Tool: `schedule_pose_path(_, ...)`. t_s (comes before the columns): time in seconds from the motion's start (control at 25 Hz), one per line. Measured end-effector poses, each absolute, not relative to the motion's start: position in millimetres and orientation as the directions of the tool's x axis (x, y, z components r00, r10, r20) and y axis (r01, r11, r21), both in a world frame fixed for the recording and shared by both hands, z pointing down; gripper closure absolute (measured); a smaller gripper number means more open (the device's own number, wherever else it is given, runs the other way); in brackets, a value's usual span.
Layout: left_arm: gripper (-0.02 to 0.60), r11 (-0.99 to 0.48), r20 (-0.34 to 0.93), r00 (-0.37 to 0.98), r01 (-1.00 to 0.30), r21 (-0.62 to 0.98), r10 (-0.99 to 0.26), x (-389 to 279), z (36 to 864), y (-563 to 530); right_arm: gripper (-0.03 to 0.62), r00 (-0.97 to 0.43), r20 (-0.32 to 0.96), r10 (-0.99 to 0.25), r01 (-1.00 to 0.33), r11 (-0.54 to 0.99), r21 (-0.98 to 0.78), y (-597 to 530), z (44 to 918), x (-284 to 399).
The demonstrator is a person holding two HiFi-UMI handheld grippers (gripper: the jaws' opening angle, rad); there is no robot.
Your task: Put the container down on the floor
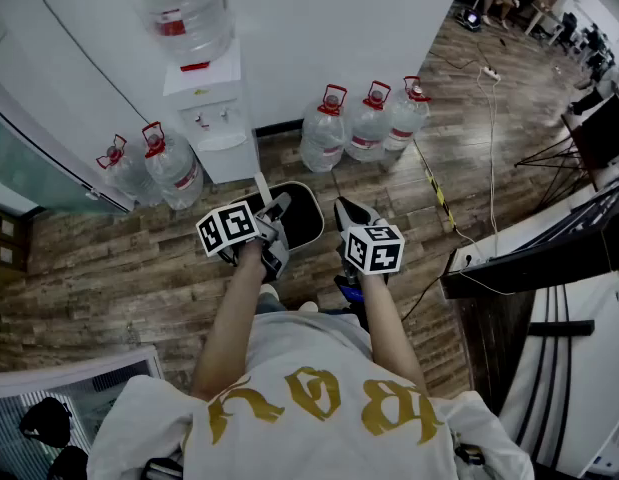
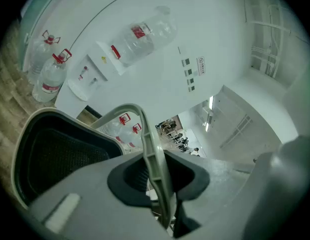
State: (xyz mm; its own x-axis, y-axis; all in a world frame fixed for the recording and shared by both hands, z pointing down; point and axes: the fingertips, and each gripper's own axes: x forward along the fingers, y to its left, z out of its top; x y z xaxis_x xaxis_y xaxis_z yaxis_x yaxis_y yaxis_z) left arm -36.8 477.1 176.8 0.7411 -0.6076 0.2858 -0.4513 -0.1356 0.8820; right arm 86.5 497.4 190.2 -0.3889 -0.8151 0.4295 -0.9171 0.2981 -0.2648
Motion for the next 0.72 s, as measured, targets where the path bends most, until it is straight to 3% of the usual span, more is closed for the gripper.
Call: schedule_pose_path(0.72,0.515,-0.058,0.331,0.686,-0.477,0.877,-0.647,-71.0,202.1,452.1,0.566,-0.365,0.364,-0.857,-0.909,0.244,-0.338,476.3,191.7,96.1)
